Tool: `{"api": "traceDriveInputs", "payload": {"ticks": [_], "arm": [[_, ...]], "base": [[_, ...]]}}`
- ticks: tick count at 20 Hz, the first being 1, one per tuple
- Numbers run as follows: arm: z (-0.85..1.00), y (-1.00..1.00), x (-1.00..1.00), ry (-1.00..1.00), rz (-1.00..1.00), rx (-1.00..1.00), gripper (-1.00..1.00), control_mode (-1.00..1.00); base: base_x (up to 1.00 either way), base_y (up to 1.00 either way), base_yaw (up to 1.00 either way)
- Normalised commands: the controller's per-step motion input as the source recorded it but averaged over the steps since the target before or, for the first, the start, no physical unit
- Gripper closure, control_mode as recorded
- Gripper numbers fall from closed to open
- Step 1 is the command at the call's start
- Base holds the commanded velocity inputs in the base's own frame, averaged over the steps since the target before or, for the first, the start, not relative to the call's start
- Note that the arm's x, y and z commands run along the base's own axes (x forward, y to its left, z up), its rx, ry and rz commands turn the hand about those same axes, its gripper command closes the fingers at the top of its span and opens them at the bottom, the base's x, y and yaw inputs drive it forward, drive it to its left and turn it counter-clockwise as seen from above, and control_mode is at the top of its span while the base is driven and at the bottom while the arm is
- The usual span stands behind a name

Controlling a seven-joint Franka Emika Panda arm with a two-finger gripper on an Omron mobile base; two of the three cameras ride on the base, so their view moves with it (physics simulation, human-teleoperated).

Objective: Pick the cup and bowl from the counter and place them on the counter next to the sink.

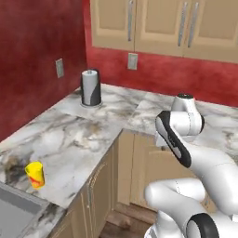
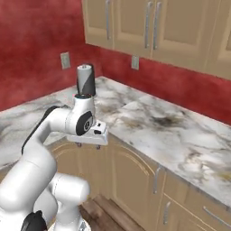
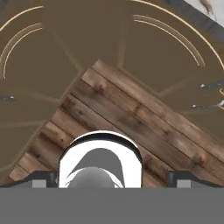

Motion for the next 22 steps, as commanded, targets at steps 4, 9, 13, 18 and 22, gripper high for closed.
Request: {"api": "traceDriveInputs", "payload": {"ticks": [4, 9, 13, 18, 22], "arm": [[0.00, 0.00, 0.00, 0.00, 0.00, 0.00, -1.00, 1.00], [0.00, 0.00, 0.00, 0.00, 0.00, 0.00, -1.00, 1.00], [0.00, 0.00, 0.00, 0.00, 0.00, 0.00, -1.00, 1.00], [0.00, 0.00, 0.00, 0.00, 0.00, 0.00, -1.00, 1.00], [0.00, 0.00, 0.00, 0.00, 0.00, 0.00, -1.00, 1.00]], "base": [[0.02, 0.00, -0.84], [0.00, -0.10, -0.79], [-0.03, -0.18, -0.77], [0.26, -0.39, -0.21], [1.00, -0.94, 0.21]]}}
